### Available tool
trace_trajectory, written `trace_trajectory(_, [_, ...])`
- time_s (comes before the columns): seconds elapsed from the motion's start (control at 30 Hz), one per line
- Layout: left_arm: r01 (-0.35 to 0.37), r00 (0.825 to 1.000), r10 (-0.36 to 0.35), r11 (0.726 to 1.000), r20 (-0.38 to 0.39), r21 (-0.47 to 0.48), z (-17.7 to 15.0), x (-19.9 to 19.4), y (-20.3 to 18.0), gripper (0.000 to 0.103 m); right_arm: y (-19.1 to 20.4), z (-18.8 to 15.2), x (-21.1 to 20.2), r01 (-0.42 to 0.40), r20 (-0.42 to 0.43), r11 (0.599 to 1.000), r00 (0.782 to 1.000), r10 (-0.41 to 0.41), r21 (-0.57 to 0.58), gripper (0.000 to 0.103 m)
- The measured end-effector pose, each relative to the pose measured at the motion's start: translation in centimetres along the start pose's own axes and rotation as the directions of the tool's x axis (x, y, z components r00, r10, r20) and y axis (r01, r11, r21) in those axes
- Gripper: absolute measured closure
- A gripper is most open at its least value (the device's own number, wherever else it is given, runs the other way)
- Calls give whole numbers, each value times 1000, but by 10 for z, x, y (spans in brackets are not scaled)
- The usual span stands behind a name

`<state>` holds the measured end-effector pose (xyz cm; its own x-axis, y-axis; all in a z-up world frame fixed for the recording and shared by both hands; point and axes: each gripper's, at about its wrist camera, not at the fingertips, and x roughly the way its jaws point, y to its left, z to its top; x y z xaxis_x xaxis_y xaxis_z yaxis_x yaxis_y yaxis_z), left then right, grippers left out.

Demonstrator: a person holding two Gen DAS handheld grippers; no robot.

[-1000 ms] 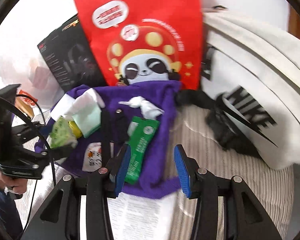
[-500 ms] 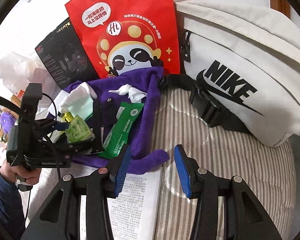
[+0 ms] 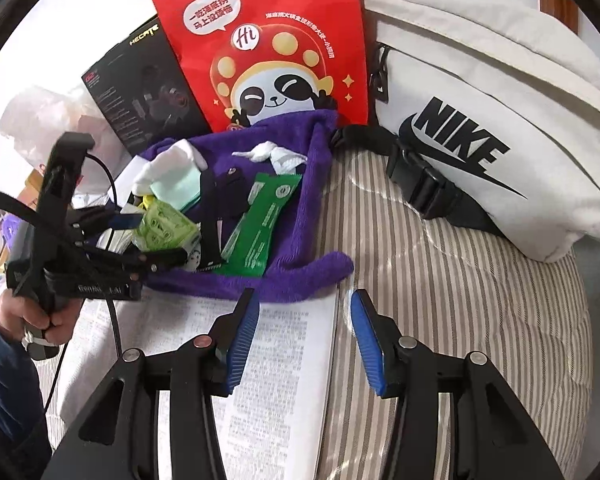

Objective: Organize soft objects
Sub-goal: 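Lower the green tissue pack onto the towel and open the left gripper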

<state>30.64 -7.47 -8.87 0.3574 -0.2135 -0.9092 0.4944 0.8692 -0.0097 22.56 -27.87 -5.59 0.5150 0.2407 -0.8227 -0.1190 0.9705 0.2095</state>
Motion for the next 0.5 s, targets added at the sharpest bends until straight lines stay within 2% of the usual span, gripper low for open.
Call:
trace_trajectory(0.17, [-5, 999, 6, 1000, 36, -11, -3, -30, 1, 12, 10, -7, -19, 11, 12, 1000, 1000, -11, 3, 50])
trace_trajectory(0.33, [-47, 993, 47, 999, 107, 3, -19, -75, -10, 2, 28, -10, -43, 23, 27, 1000, 999, -24, 17, 33])
trace_trajectory(0.5, [-80, 984, 86, 996, 154, -43, -37, -113, -10, 1, 55, -13, -68, 55, 49, 998, 997, -56, 11, 15])
